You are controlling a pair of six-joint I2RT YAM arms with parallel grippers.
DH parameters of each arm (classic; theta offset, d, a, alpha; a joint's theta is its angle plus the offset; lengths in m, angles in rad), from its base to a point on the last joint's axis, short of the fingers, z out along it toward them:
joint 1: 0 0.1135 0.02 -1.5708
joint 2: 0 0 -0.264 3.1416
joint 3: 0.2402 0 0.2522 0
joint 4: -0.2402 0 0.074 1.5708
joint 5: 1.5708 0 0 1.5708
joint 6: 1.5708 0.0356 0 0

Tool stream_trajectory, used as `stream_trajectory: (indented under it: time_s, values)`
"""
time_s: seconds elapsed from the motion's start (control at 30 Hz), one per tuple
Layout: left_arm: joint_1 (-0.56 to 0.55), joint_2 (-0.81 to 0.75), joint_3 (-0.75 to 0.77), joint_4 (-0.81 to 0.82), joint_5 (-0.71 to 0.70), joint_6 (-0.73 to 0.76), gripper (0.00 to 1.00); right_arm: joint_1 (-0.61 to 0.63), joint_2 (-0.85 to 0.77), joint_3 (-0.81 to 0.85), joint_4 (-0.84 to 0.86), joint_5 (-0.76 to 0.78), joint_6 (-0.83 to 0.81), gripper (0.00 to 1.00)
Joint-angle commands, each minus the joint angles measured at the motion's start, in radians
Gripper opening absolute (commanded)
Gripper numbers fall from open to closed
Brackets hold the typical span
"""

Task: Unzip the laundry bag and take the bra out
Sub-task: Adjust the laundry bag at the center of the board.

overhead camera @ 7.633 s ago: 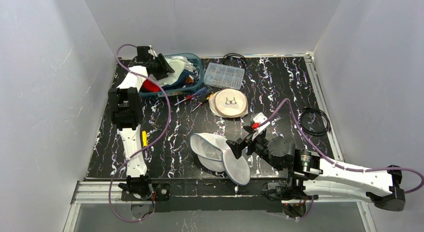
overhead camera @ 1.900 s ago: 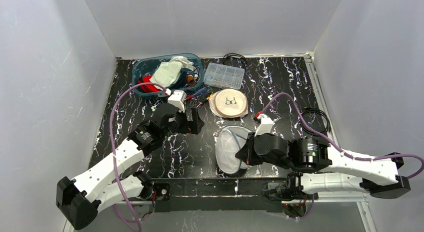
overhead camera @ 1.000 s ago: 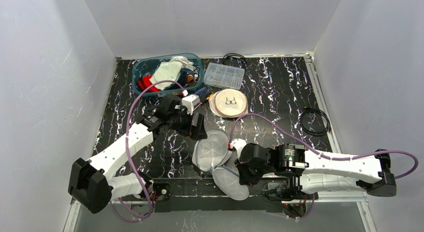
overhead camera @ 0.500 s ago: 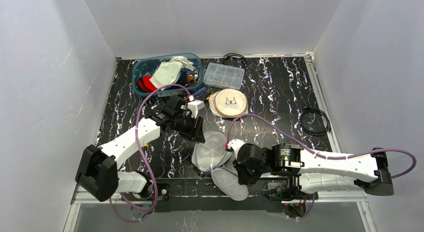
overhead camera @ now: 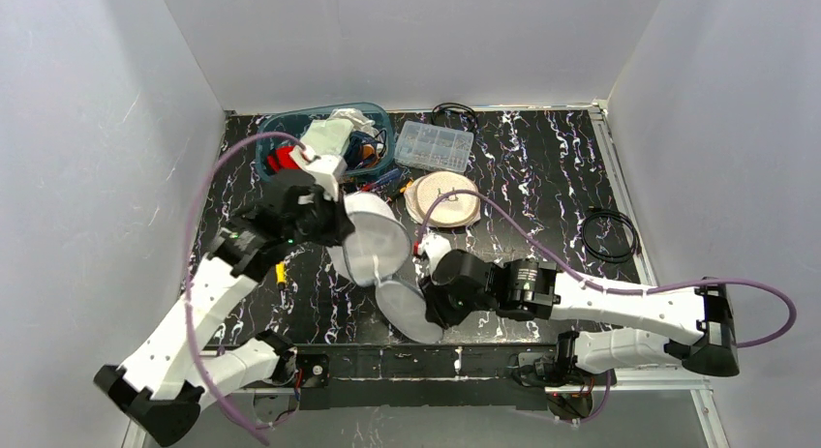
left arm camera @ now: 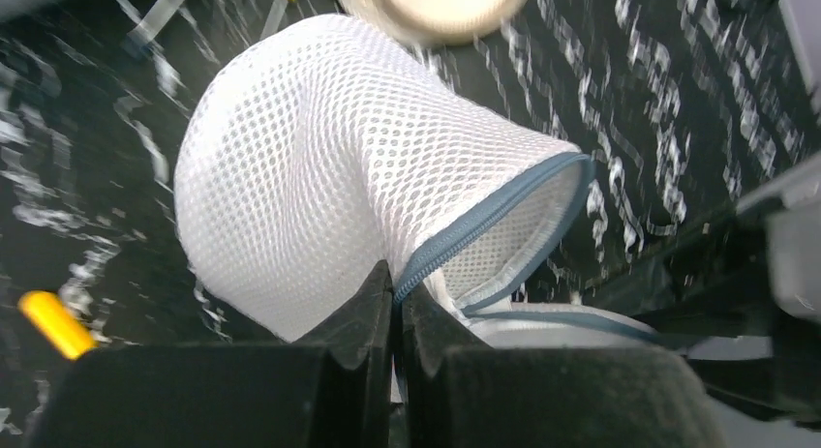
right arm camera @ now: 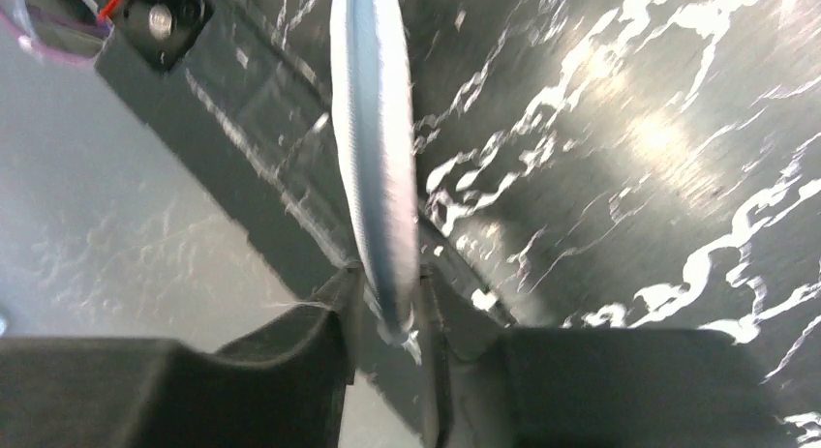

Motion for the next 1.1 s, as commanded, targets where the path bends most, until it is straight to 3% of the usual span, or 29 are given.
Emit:
stream_trajectory:
  time_s: [0.0, 0.07, 0.17, 0.23, 0.47, 0.63, 0.77, 0.83, 1.07]
  values:
    - [0.001, -0.033, 0.228, -0.196, -0.229, -0.001, 0.0, -0.067, -0.04, 0.035, 0.208, 0.045, -0.023, 0.52]
    - [0.001, -0.013, 0.327, -0.257, -0.256, -0.004, 0.0, -0.081, -0.065, 0.033, 0.243, 0.056, -0.023, 0.7]
    - [0.001, 0.034, 0.482, -0.323, -0.274, -0.026, 0.0, -0.092, -0.111, 0.022, 0.27, 0.105, -0.016, 0.9]
    - [0.001, 0.069, 0.556, -0.357, -0.281, -0.058, 0.0, -0.097, -0.163, -0.009, 0.293, 0.157, 0.001, 0.97]
    - [-0.032, 0.217, 0.743, -0.443, -0.269, -0.218, 0.0, -0.11, -0.404, -0.206, 0.437, 0.297, 0.098, 0.99]
    - [-0.196, 0.316, 0.84, -0.46, -0.339, -0.395, 0.0, -0.11, -0.579, -0.304, 0.457, 0.392, 0.116, 0.99]
    - [-0.246, 0.315, 0.706, -0.362, -0.33, -0.586, 0.0, -0.11, -0.67, -0.319, 0.389, 0.458, 0.114, 0.99]
    - [-0.242, 0.28, 0.611, -0.334, -0.397, -0.623, 0.0, -0.11, -0.687, -0.322, 0.354, 0.468, 0.118, 0.99]
    - [-0.041, 0.14, 0.171, -0.229, -0.365, -0.663, 0.0, -0.11, -0.754, -0.393, 0.254, 0.467, 0.196, 0.99]
